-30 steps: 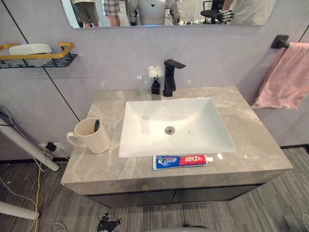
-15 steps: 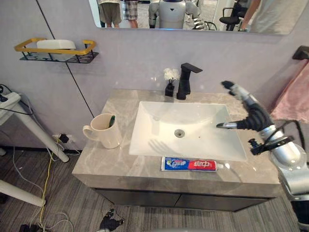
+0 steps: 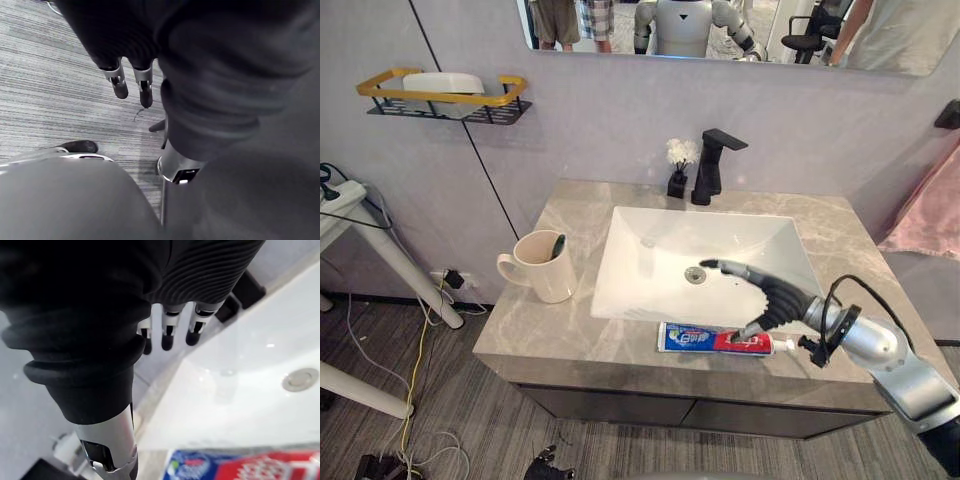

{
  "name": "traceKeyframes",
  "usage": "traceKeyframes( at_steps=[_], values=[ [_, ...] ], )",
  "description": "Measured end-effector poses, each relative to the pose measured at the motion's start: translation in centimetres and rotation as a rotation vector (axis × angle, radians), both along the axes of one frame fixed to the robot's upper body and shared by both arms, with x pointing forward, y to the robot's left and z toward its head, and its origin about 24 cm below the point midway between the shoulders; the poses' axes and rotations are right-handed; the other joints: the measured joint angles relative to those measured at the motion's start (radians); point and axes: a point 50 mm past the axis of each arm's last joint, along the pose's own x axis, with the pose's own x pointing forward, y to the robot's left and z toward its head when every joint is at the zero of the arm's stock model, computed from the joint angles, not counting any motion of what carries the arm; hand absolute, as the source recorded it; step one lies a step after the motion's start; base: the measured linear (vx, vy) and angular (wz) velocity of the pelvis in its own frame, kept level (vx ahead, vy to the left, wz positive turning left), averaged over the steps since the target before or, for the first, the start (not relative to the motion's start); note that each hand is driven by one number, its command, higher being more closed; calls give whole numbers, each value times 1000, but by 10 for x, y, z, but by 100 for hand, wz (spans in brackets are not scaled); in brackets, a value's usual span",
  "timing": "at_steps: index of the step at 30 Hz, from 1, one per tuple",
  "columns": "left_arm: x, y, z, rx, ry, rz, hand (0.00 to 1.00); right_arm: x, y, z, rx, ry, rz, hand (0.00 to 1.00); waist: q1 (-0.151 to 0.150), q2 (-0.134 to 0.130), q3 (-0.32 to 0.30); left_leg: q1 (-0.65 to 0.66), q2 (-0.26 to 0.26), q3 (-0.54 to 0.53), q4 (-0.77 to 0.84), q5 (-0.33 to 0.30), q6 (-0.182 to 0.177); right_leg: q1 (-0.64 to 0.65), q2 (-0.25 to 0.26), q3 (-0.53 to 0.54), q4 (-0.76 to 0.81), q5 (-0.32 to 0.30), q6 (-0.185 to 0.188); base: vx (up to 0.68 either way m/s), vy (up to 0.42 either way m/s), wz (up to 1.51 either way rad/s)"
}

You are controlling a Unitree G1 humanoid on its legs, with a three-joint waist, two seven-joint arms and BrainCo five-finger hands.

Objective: Organize washtable

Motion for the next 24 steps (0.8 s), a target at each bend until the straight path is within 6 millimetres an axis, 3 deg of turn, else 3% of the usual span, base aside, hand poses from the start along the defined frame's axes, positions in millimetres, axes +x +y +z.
traceKeyframes(
  at_steps=[14,16,17,18,24],
  values=[
    [6,-3,-1,4,14,-68,0,-5,-10,-32,-342,-57,-45,0,7,5,39,4,1,-2,9,0,0,14,0,-3,-9,5,0,-37,-13,0],
    [8,-3,0,4,11,-75,0,-5,-9,-33,-362,-78,-50,0,7,16,44,5,2,-2,11,0,0,16,1,-3,-9,5,0,0,0,0],
    [8,-3,0,3,11,-75,0,-4,-9,-35,-368,-87,-59,0,7,7,52,5,2,-2,11,0,0,15,1,-3,-9,6,0,0,0,0],
    [8,-3,0,3,11,-75,0,-3,-9,-35,-364,-101,-78,100,7,18,49,5,2,-3,12,0,0,17,1,-4,-9,6,0,0,0,0],
    [7,-2,0,5,13,-75,0,-5,-12,-38,-403,-123,-97,100,7,13,52,7,2,-4,13,0,0,20,1,-6,-9,6,1,-25,-6,0]
  ],
)
